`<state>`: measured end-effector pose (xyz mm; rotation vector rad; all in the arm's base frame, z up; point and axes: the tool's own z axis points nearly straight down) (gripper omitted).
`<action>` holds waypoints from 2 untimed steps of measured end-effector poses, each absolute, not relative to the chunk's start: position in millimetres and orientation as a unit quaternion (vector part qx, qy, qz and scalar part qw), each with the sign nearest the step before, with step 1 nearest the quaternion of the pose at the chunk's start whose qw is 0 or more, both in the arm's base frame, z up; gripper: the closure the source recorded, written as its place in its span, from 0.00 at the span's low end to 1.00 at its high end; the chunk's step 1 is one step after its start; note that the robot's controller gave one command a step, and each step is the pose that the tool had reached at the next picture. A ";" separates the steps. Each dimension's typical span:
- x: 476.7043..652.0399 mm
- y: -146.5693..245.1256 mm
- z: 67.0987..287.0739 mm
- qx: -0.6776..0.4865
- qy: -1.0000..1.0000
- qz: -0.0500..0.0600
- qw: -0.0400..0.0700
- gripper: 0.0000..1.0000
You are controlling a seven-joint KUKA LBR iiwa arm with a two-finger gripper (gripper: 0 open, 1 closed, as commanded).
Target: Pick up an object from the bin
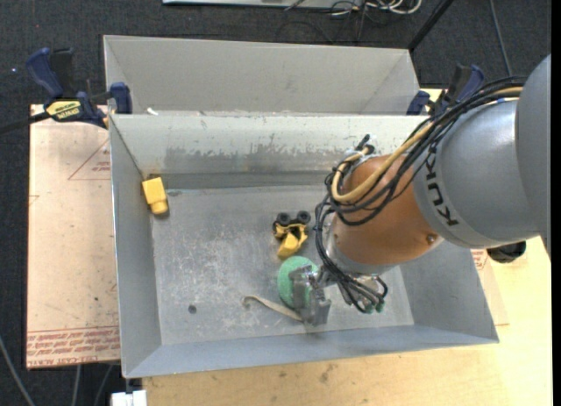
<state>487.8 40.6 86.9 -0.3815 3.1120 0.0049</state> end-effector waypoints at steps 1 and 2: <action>496.9 48.0 97.5 -0.106 0.994 0.001 0.000 1.00; 496.7 99.8 116.1 -0.073 0.997 0.001 0.001 0.00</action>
Offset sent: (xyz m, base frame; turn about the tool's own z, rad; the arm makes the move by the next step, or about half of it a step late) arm 0.0087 0.0581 0.0296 0.0989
